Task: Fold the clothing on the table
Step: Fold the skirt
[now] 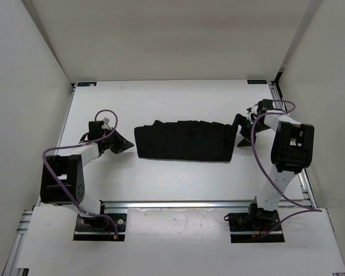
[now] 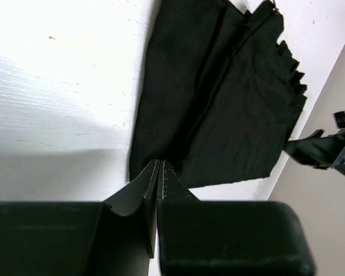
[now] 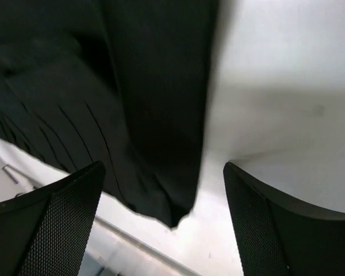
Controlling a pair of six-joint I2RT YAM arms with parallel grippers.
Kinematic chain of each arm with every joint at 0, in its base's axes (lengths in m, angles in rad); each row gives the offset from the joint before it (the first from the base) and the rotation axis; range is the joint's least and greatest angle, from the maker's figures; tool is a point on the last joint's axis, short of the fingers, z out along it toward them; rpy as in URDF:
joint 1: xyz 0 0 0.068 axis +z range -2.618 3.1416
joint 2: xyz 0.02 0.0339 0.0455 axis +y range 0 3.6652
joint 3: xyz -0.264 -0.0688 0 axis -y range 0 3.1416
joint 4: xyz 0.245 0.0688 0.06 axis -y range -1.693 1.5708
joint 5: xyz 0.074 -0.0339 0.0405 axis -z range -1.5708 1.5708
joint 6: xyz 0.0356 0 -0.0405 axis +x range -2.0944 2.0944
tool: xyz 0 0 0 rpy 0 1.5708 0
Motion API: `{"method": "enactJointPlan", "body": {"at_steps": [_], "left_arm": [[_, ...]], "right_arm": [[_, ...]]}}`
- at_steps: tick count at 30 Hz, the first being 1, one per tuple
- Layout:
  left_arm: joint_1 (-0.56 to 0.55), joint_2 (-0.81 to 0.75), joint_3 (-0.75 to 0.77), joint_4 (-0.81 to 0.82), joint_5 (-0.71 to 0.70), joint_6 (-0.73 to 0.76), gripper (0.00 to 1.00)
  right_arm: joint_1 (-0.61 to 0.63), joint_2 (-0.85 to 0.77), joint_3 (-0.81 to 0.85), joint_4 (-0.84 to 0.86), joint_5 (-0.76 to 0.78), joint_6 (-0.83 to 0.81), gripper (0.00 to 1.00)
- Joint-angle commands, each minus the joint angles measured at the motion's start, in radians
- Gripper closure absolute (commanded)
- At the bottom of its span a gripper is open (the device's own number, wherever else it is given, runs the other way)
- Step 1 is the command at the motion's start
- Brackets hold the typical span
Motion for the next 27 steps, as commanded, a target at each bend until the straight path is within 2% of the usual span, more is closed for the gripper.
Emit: {"method": "enactJointPlan", "body": {"at_steps": [1,5,6,8,12,13,14,15,20,27], "left_arm": [[-0.001,-0.002,-0.003,0.008,-0.024,0.016,0.87],[-0.002,0.001,-0.023,0.034,-0.008,0.0,0.87],[-0.031,0.003,-0.02,0.04,-0.013,-0.003,0.87],[-0.043,0.001,-0.021,0.043,-0.014,-0.004,0.87],[-0.076,0.004,-0.038,0.086,-0.019,-0.033,0.87],[-0.083,0.006,-0.04,0.1,-0.028,-0.04,0.87],[-0.102,0.004,-0.051,0.108,-0.033,-0.046,0.87],[-0.111,0.001,-0.048,0.12,-0.036,-0.046,0.87],[-0.148,0.003,-0.055,0.137,-0.056,-0.077,0.87],[-0.249,0.009,-0.081,0.169,-0.085,-0.111,0.87]], "right_arm": [[0.032,0.042,0.072,0.068,0.026,0.005,0.13],[0.068,0.069,0.062,0.118,0.007,0.026,0.16],[0.075,0.08,0.062,0.127,0.006,0.029,0.18],[0.094,0.094,0.042,0.152,-0.065,0.037,0.22],[0.109,0.088,-0.061,0.228,-0.212,0.081,0.41],[0.109,0.07,-0.108,0.247,-0.232,0.103,0.55],[0.111,0.054,-0.128,0.288,-0.276,0.115,0.91],[0.111,0.042,-0.176,0.314,-0.284,0.139,1.0],[0.06,-0.071,-0.244,0.293,-0.28,0.117,1.0],[-0.052,-0.151,-0.208,0.062,-0.139,-0.012,1.0]]}}
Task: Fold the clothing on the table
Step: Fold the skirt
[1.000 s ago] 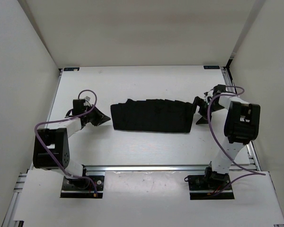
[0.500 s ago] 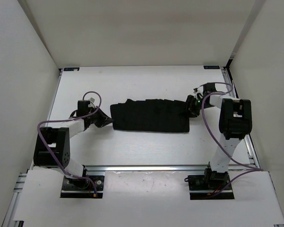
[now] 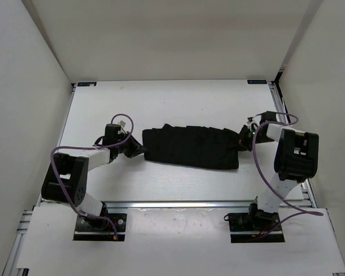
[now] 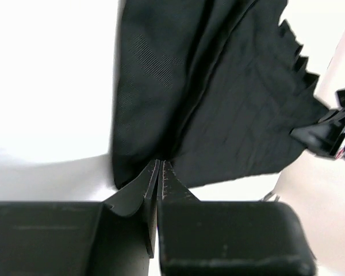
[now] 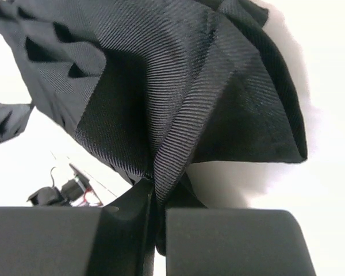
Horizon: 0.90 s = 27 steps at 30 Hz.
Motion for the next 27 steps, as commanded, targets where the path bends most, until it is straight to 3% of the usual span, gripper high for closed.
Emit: {"method": "enactJointPlan", "body": {"at_steps": [1,8,14,21,27], "left_arm": [[-0.057,0.0,-0.024,0.037,-0.024,-0.025,0.87],[-0.18,0.028,-0.041,0.065,-0.03,-0.055,0.87],[-0.217,0.074,-0.018,0.086,-0.022,-0.053,0.87],[-0.248,0.112,0.019,0.096,-0.004,-0.055,0.87],[-0.249,0.123,0.047,0.094,0.008,-0.038,0.87]], "right_arm": [[-0.035,-0.043,0.037,-0.132,0.096,-0.069,1.0],[0.024,-0.133,0.17,-0.244,0.228,-0.061,1.0],[0.147,-0.193,0.298,-0.264,0.186,0.029,1.0],[0.328,-0.124,0.365,-0.11,0.037,0.186,1.0],[0.442,0.04,0.488,0.015,-0.049,0.296,1.0]]}}
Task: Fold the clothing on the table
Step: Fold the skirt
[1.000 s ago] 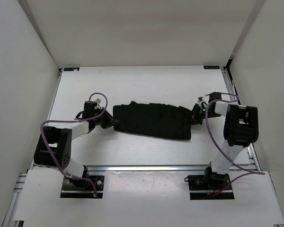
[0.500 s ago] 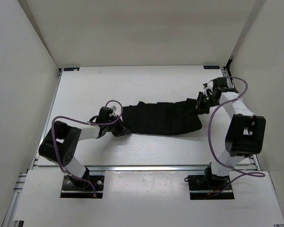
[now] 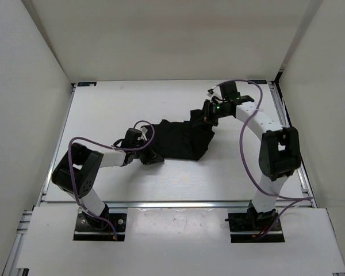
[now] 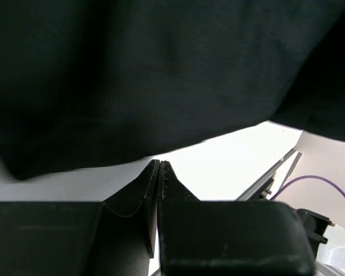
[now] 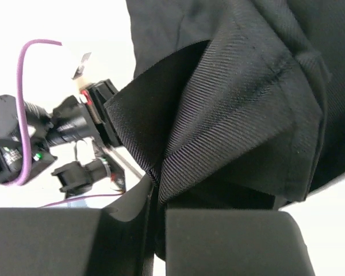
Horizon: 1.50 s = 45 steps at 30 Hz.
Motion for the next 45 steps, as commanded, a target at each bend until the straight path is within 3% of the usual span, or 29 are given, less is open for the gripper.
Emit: {"method": "enactJointPlan", "body": {"at_steps": [1,7,9,14,20,25,36,41,45], "left_arm": [[0.001,-0.008,0.03,0.018,0.011,0.018,0.88],[0.059,-0.041,0.016,0.027,0.057,0.02,0.86],[0.105,-0.068,0.033,0.024,0.095,0.013,0.87],[0.139,-0.036,0.178,0.047,0.173,-0.016,0.87],[0.065,0.116,0.312,0.22,0.218,-0.135,0.87],[-0.011,0.304,0.432,0.234,0.236,-0.187,0.9],[-0.062,0.377,0.458,0.073,0.161,-0.109,0.94],[-0.105,0.403,0.484,-0.032,0.045,-0.022,0.95],[-0.145,0.443,0.496,-0.026,0.048,-0.039,0.94]], "right_arm": [[0.049,0.092,0.123,0.109,-0.099,0.105,1.0],[0.079,0.217,0.321,-0.07,-0.048,0.036,1.0],[0.051,0.157,0.26,-0.069,-0.045,0.039,1.0],[-0.035,-0.018,-0.071,-0.009,-0.065,0.049,1.0],[-0.11,-0.141,-0.323,0.033,-0.077,0.033,1.0],[-0.153,-0.165,-0.418,0.066,-0.071,0.036,0.99],[-0.228,-0.173,-0.431,0.051,-0.076,0.007,1.0],[-0.254,-0.177,-0.36,-0.002,-0.07,-0.027,1.0],[-0.274,-0.171,-0.317,-0.069,-0.065,-0.058,1.0]]}}
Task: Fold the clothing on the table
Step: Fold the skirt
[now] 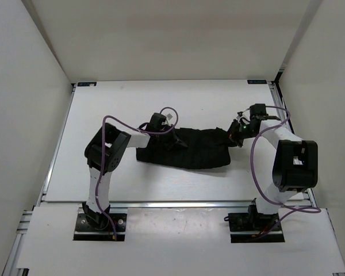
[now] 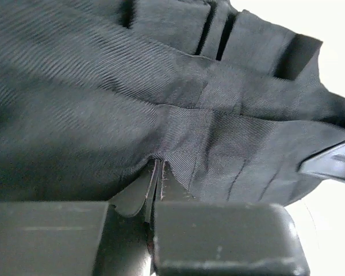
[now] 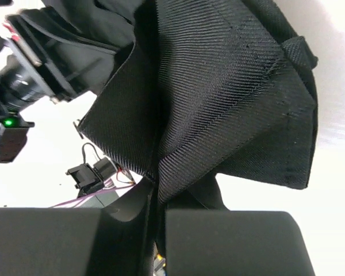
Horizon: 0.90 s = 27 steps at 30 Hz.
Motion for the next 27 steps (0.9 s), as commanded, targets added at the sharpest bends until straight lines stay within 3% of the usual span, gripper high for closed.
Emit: {"method": "enactJointPlan", "body": {"at_steps": [1,5,9,20,27], "left_arm": [[-0.045,0.042,0.034,-0.052,-0.054,0.034,0.94],[-0.076,0.061,0.058,-0.058,-0.056,0.028,0.94],[-0.077,0.064,0.052,-0.055,-0.048,0.021,0.94],[-0.088,0.064,0.038,-0.039,-0.047,0.023,0.95],[-0.036,0.021,0.029,-0.015,-0.016,0.008,0.92]], "right_arm": [[-0.019,-0.033,0.067,-0.064,-0.017,-0.045,1.0],[-0.061,-0.037,0.116,-0.081,-0.046,-0.048,1.0],[-0.027,-0.02,0.209,-0.076,-0.121,-0.024,1.0],[0.24,0.141,0.447,0.037,-0.265,0.102,1.0],[0.263,0.155,0.479,0.004,-0.239,0.087,1.0]]}}
